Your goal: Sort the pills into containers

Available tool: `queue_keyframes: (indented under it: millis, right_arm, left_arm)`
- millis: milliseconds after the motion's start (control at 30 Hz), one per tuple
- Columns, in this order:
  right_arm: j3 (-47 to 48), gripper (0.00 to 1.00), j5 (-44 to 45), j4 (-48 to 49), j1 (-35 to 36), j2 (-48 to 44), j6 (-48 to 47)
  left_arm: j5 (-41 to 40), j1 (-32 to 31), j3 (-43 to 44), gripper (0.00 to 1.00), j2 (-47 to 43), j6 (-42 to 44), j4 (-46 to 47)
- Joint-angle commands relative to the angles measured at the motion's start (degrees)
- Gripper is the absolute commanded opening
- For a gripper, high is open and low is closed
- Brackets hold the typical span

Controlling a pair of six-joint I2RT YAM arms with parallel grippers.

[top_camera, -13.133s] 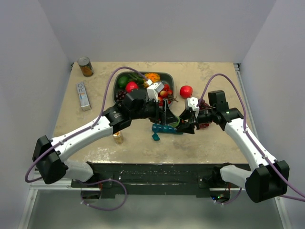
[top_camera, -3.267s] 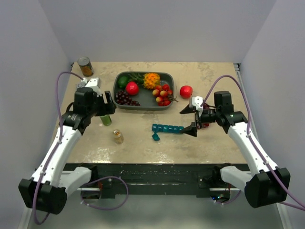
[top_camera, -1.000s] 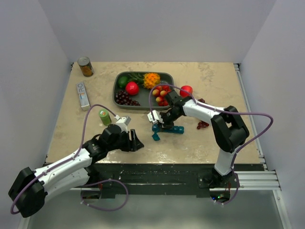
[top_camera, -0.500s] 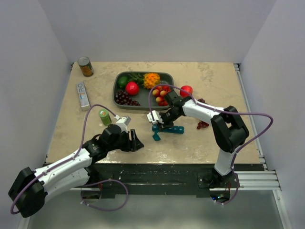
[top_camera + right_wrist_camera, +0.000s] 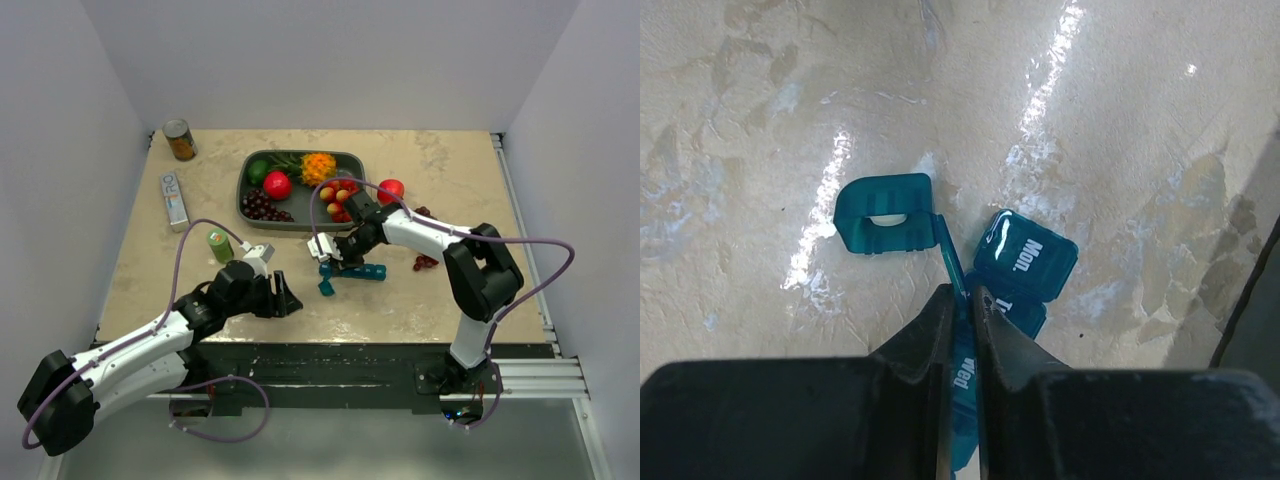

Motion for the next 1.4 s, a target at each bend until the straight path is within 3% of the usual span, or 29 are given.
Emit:
queue_keyframes:
  millis: [0,267,700,1100,1367]
  right_arm:
    - [1.74,0.03,1.58,-2.15,0.53,-3.46,0.23]
    - [1.83,0.0,6.85,-6.37,0.7,-6.36,1.98]
    - [-1.15,0.0,29.26,-9.71,4.56,-10.93,15.86]
    - [-2.13,0.0,36.65,-8.66,6.68,-9.61,27.3]
    - [-1.51,0.02,36.04,-9.01,7.47,-8.82,29.85]
  left_arm:
    - [1.96,-0.21,-1.28,0.65,0.14,-1.19,5.65]
    - [4.69,-0.21,-3.39,0.65,3.04,-2.34,13.48]
    - [8.03,-0.21,-8.4,0.65,6.38,-5.93,28.68]
    - [7.77,-3.2,-7.27,0.6,21.66,-8.14,46.08]
    - [6.81,-8.12,-3.58,0.49,35.55,-11.91,55.14]
